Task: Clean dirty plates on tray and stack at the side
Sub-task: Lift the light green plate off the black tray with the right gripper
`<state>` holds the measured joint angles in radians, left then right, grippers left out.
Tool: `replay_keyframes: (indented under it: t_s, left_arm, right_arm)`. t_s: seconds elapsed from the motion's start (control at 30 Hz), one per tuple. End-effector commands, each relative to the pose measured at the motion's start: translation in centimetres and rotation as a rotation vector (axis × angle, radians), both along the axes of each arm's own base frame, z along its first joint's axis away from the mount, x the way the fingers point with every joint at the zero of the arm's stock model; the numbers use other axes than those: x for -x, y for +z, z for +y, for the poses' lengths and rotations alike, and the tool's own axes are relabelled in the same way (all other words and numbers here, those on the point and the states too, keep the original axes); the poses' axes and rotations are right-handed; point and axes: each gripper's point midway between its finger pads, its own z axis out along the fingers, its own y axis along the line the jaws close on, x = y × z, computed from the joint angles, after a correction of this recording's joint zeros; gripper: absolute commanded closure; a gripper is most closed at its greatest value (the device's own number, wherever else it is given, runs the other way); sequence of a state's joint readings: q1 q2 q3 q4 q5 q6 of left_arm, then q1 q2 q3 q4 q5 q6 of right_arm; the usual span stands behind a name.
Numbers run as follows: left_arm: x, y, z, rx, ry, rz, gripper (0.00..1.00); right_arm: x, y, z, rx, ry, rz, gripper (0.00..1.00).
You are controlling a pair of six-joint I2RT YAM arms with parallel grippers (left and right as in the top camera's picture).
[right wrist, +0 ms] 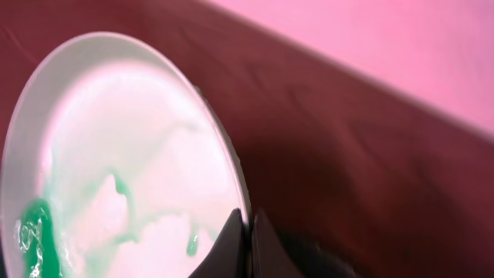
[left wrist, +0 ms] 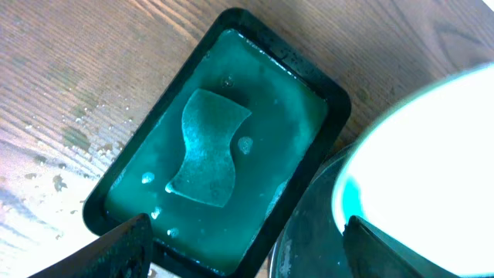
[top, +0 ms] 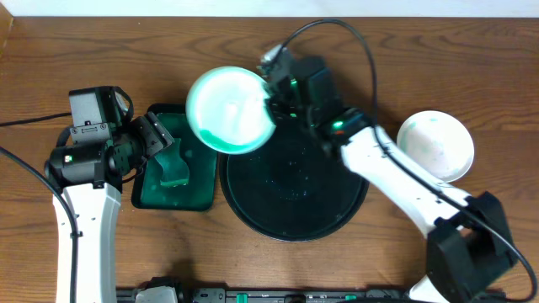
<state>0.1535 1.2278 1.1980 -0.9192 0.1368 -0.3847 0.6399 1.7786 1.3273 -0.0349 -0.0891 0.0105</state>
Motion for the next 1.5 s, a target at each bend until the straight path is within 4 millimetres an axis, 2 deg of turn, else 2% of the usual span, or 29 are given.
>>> replay_keyframes:
  t_s: [0.0,0.1,0.17,0.33,0.5,0.7,0.87,1.47]
  left_arm:
    - [-0.3,0.8,0.0,0.001,-0.008,-0.018,0.21]
    - [-0.3,0.8,0.0,0.002,-0.008,-0.018,0.21]
    - [-0.3,0.8,0.0,0.001,-0.008,-0.018,0.21]
    - [-0.3,0.8,0.0,0.001,-0.008,-0.018,0.21]
    - [-0.3,0.8,0.0,0.001,-0.008,-0.018,0.21]
    - [-0.3,0.8,0.0,0.001,-0.008,-0.018,0.2]
    - [-0.3,0.8,0.0,0.001,-0.008,-0.018,0.2]
    - [-0.3,0.8,0.0,0.001,-0.008,-0.018,0.2]
  right_arm:
    - [-0.1,-1.2,3.3,0.049,0.029,-0.115,0.99]
    - [-0.4,-1.2,5.3,0.07,0.021,-0.229,0.99]
    - [-0.7,-0.9,5.9,0.089,-0.013,-0.294,0.99]
    - [-0.4,1.7,6.7,0.117,-0.078,-0.437,0.99]
    - [0.8,3.9,8.1,0.167,-0.067,-0.577,0.99]
    - [1.5,6.2,8.0,0.219,-0.144,-0.693,0.99]
    - [2.4,7.6,8.7,0.239,-0.137,-0.771,0.99]
    - [2.5,8.5,8.7,0.217,-0.158,-0.794,0.99]
